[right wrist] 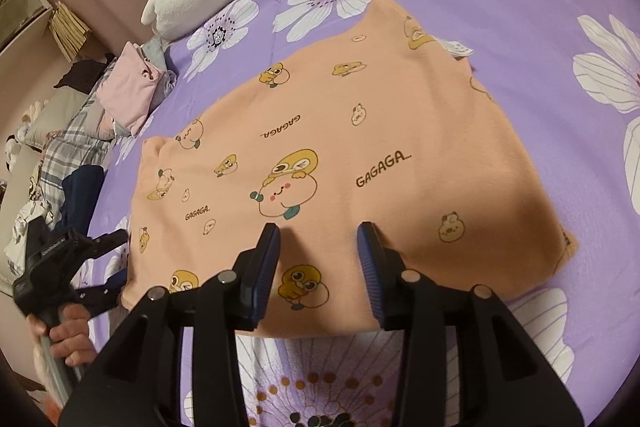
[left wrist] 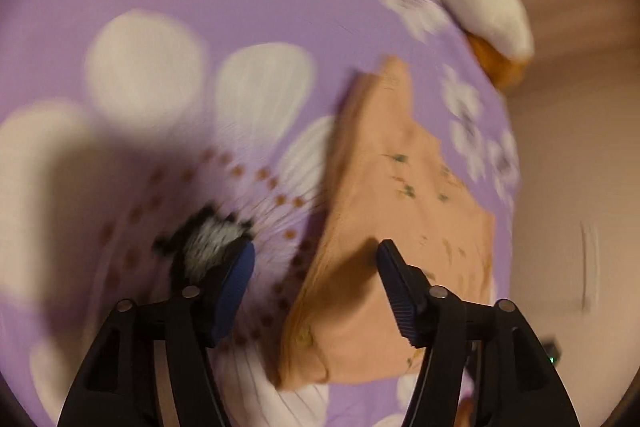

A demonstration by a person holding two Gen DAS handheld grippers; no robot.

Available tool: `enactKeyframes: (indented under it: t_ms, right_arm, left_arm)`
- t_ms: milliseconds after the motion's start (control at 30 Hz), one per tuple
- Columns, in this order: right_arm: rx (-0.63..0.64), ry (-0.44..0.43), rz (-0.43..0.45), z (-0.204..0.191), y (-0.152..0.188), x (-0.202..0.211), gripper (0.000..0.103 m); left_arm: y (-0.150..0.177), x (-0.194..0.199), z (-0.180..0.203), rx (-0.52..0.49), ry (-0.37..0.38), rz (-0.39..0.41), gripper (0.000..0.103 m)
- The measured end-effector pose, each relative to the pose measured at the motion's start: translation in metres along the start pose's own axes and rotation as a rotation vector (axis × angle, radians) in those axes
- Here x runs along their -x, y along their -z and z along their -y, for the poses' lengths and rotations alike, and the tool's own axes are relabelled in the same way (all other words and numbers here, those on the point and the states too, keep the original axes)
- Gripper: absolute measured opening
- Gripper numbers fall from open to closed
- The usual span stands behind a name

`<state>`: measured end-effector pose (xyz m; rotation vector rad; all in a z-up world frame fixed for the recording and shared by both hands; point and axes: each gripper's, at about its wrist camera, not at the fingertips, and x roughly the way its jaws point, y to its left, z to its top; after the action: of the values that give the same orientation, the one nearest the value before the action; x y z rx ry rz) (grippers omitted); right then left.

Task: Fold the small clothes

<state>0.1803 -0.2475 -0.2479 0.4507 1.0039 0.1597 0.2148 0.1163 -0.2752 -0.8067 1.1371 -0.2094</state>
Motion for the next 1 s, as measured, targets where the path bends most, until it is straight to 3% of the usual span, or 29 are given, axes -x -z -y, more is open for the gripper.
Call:
enactKeyframes:
  t_ms: [67, 133, 200, 333, 400, 533, 700, 767, 833, 933, 1000]
  right_arm:
    - [0.01, 0.007, -0.004, -0.003, -0.001, 0.0, 0.046]
    - [0.022, 0.013, 0.001, -0.007, 0.001, -0.001, 0.046]
    - [0.065, -0.009, 0.006, -0.015, 0.001, 0.001, 0.044]
    - [0.09, -0.195, -0.009, -0.027, 0.001, 0.004, 0.025]
    - [0.098, -0.259, -0.041, -0.033, 0.005, -0.001, 0.024]
    - [0.176, -0.129, -0.062, -0.046, 0.015, -0.013, 0.024]
    - [0.171, -0.135, -0.072, -0.043, 0.012, -0.016, 0.024]
    - [0.152, -0.145, -0.08, -0.04, 0.01, -0.018, 0.024]
    - [0.135, -0.149, -0.082, -0.038, 0.01, -0.017, 0.024]
    - [0.132, -0.142, -0.077, -0.041, 0.012, -0.019, 0.027]
    - [0.147, -0.136, -0.069, -0.044, 0.014, -0.017, 0.026]
  left_arm:
    - [-0.008, -0.006, -0.003, -0.051, 0.08, -0.059, 0.066]
    - [-0.016, -0.013, -0.006, -0.056, 0.204, -0.124, 0.066]
    - [-0.02, -0.023, -0.003, -0.057, 0.268, -0.188, 0.066]
    - [-0.014, -0.041, 0.025, -0.156, 0.271, -0.255, 0.066]
    - [-0.009, -0.052, 0.038, -0.195, 0.291, -0.298, 0.066]
    - [-0.008, -0.058, 0.041, -0.203, 0.283, -0.318, 0.066]
    - [-0.011, -0.028, 0.013, -0.144, 0.261, -0.246, 0.066]
    - [-0.016, -0.023, 0.005, -0.095, 0.296, -0.196, 0.068]
    - [-0.024, -0.04, -0.001, -0.004, 0.336, -0.201, 0.068]
    - [-0.026, -0.061, 0.024, -0.068, 0.369, -0.262, 0.068]
    - [-0.02, -0.073, 0.039, -0.116, 0.348, -0.279, 0.068]
